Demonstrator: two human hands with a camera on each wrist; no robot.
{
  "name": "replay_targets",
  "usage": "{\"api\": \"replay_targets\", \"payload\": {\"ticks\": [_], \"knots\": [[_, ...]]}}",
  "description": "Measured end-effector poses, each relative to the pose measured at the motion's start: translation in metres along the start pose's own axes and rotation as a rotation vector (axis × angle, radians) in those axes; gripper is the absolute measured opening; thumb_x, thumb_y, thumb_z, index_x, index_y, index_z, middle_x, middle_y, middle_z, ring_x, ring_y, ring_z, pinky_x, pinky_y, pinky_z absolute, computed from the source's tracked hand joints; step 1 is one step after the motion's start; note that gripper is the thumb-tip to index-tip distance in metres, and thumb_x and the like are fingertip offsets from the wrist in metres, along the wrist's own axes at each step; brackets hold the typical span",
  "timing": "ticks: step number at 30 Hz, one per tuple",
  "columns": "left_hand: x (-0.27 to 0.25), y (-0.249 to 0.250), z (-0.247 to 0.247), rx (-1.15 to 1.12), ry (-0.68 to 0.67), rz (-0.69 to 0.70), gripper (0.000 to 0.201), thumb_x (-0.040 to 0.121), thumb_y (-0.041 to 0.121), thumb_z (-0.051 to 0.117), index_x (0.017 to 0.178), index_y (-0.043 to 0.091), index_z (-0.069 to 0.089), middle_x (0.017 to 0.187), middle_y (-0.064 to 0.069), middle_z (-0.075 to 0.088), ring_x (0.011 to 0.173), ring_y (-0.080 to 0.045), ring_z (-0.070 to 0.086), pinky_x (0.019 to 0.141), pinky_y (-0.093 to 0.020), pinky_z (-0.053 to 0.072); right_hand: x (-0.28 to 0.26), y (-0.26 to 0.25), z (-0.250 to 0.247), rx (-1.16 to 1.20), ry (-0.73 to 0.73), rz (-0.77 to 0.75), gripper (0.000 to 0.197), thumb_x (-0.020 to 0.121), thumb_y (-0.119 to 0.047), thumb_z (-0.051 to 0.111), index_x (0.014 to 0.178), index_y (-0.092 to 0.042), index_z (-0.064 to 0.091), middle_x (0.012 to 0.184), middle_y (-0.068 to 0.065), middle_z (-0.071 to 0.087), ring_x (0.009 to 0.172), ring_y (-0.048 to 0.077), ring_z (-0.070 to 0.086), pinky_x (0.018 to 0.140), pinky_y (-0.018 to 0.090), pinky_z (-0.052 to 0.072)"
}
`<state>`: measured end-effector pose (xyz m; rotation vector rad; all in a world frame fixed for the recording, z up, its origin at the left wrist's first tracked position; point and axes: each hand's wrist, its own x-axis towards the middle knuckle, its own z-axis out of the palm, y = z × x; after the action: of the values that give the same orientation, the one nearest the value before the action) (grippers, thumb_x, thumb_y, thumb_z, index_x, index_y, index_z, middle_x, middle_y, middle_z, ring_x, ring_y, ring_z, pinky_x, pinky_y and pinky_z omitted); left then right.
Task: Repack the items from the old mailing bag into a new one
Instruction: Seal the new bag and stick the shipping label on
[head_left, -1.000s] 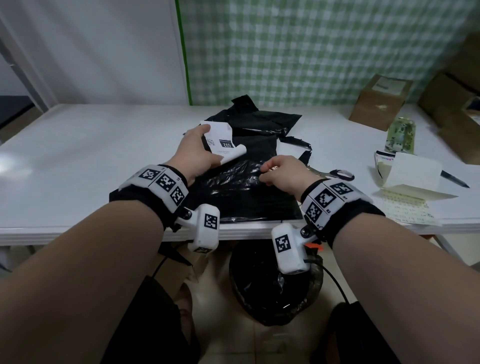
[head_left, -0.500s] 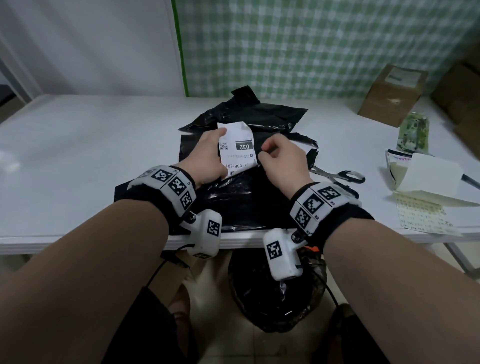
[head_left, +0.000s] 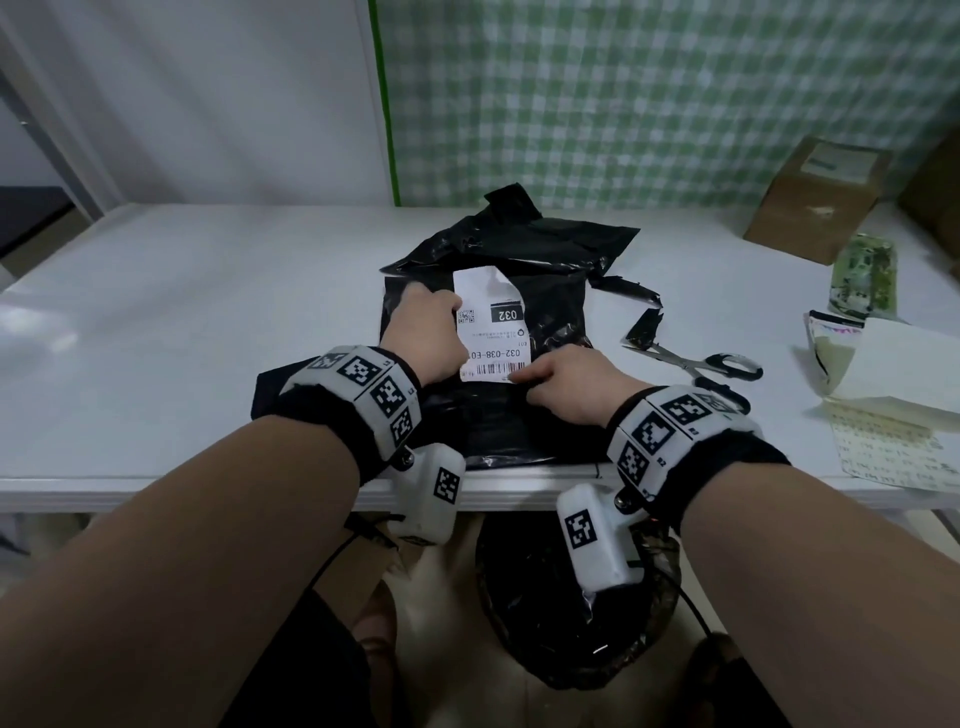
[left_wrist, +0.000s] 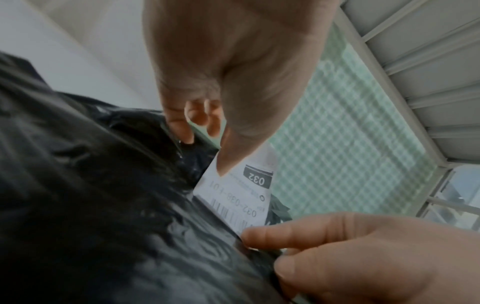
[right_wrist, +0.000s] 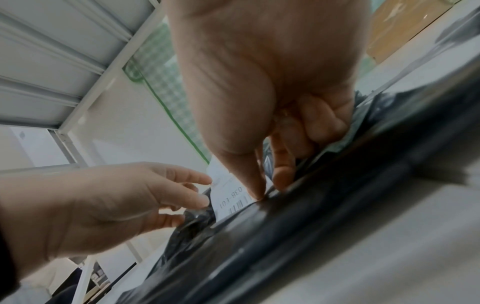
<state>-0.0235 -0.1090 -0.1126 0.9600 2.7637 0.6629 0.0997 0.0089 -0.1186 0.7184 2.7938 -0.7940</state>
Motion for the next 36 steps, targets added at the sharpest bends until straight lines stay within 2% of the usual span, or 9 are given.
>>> {"api": "replay_targets", "payload": {"ticks": [3,6,8,12,16,24,29,33,36], "knots": [[-0.008,0.008,-0.001,-0.081,0.054,0.069,0.044,0.083,0.002,0.051,0.127,0.008,0.052,0.111,-0.007,0.063,0.109,-0.022,0.055,0.091,-0.027,0.041,-0.001,-0.001,0.000,-0.024,-0.023,-0.007,0.043,0.088,-0.015,0.055,0.128,-0.030,0.059,0.138,-0.003,0.054,0.126,0.016,0.048,0.101,0.018,0.034],[-0.021,0.016,0.003,-0.120,-0.016,0.154,0.041,0.089,0.008,0.050,0.129,0.015,0.054,0.123,-0.003,0.062,0.110,-0.017,0.056,0.095,-0.023,0.041,-0.003,-0.003,0.000,-0.062,-0.041,-0.009,0.044,0.088,-0.015,0.053,0.129,-0.030,0.058,0.137,-0.001,0.055,0.126,0.018,0.049,0.101,0.020,0.035],[-0.029,0.018,0.010,0.013,-0.237,0.251,0.039,0.094,0.023,0.047,0.133,0.018,0.051,0.138,-0.005,0.052,0.125,-0.021,0.049,0.105,-0.025,0.036,-0.004,-0.005,0.000,-0.096,-0.073,-0.012,0.042,0.089,-0.013,0.051,0.126,-0.029,0.061,0.128,0.003,0.061,0.118,0.021,0.054,0.097,0.023,0.040],[-0.036,0.012,0.025,0.109,-0.601,0.196,0.073,0.086,0.058,0.030,0.149,0.028,0.011,0.158,-0.002,0.018,0.144,-0.022,0.018,0.118,-0.046,0.014,-0.005,-0.007,0.001,-0.122,-0.115,-0.006,0.037,0.090,-0.016,0.050,0.121,-0.030,0.064,0.119,0.001,0.064,0.109,0.020,0.058,0.097,0.031,0.047],[-0.040,0.008,0.023,0.199,-0.632,0.158,0.066,0.098,0.044,0.028,0.150,0.024,-0.009,0.159,-0.002,-0.008,0.146,-0.022,-0.008,0.118,-0.051,0.002,-0.010,-0.011,-0.002,-0.130,-0.119,0.032,0.041,0.091,-0.018,0.050,0.129,-0.030,0.058,0.127,0.000,0.059,0.115,0.020,0.056,0.100,0.030,0.044],[-0.034,0.006,0.001,0.480,-0.720,0.066,0.071,0.095,0.054,0.025,0.151,0.020,-0.002,0.160,-0.002,0.002,0.144,-0.026,0.018,0.118,-0.042,0.017,-0.021,-0.016,-0.002,-0.220,-0.106,0.049,0.034,0.086,-0.030,0.061,0.117,-0.018,0.065,0.112,0.002,0.066,0.103,0.019,0.062,0.089,0.030,0.050],[-0.038,0.029,-0.019,0.464,-0.572,0.206,0.040,0.096,0.027,0.039,0.134,0.020,0.051,0.136,-0.005,0.053,0.123,-0.023,0.048,0.106,-0.033,0.037,-0.022,-0.018,-0.004,-0.326,-0.117,0.039,0.042,0.083,-0.038,0.065,0.121,-0.021,0.063,0.114,0.002,0.065,0.107,0.021,0.060,0.091,0.033,0.050],[-0.039,0.046,-0.018,0.341,-0.538,0.312,0.043,0.095,0.006,0.039,0.136,0.013,0.046,0.141,-0.008,0.045,0.130,-0.025,0.042,0.108,-0.031,0.032,-0.020,-0.019,-0.012,-0.424,-0.226,-0.008,0.045,0.083,-0.035,0.066,0.125,-0.021,0.059,0.115,0.004,0.064,0.107,0.021,0.060,0.090,0.033,0.050],[-0.031,0.053,-0.017,0.423,-0.598,0.326,0.047,0.097,0.014,0.038,0.143,0.009,0.031,0.153,-0.009,0.026,0.136,-0.027,0.034,0.111,-0.035,0.027,-0.018,-0.021,-0.020,-0.503,-0.328,-0.028,0.048,0.085,-0.035,0.063,0.130,-0.021,0.053,0.112,0.002,0.060,0.104,0.020,0.058,0.093,0.034,0.049]]}}
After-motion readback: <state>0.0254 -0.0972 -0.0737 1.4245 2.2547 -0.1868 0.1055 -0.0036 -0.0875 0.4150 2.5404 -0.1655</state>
